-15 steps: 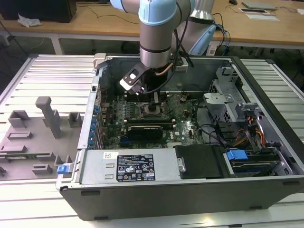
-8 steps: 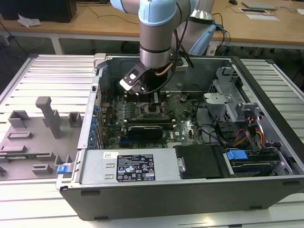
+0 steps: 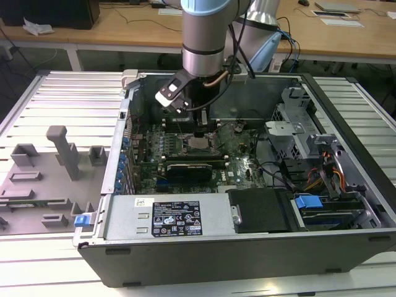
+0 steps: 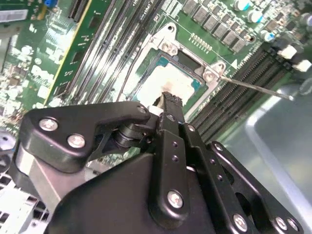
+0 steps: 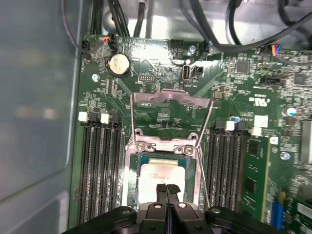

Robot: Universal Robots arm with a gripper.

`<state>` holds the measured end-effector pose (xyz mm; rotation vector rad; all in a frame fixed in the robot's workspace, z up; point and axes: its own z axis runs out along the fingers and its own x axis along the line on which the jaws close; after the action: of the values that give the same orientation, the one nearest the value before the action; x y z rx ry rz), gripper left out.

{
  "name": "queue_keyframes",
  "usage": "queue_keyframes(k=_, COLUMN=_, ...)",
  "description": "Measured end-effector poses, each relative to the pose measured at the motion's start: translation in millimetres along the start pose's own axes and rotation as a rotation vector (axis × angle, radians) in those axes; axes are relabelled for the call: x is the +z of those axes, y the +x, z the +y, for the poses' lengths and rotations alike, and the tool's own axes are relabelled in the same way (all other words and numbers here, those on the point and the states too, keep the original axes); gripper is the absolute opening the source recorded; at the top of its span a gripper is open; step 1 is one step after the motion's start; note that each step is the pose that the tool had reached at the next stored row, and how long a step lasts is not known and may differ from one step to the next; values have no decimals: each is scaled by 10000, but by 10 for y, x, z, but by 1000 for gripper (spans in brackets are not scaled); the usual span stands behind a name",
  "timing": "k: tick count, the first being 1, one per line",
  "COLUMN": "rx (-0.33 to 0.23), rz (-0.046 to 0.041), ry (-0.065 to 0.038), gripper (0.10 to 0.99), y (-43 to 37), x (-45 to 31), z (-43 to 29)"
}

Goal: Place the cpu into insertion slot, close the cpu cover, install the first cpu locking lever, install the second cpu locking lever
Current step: 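Place the cpu into insertion slot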

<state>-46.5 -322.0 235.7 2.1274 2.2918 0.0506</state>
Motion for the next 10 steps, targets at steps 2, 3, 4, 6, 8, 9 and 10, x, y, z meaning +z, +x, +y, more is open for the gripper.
queue_keyframes(k=2, rx=45, rz=0, ry=-1, gripper=106, y=1, x=-35, z=1)
queue_keyframes(k=3, rx=140, rz=-3, ry=-3, gripper=106, y=1, x=-61, z=2)
queue_keyframes(k=4, rx=196, rz=-6, ry=-4, gripper=106, y=1, x=-81, z=3)
queue_keyframes(k=6, rx=349, rz=-11, ry=-6, gripper=106, y=2, x=-137, z=5)
queue_keyframes(k=8, rx=421, rz=-14, ry=-7, gripper=106, y=2, x=-164, z=5)
queue_keyframes(k=9, rx=447, rz=-14, ry=-8, gripper=106, y=2, x=-177, z=6)
queue_keyframes(k=10, rx=475, rz=-15, ry=-8, gripper=106, y=2, x=-197, z=7)
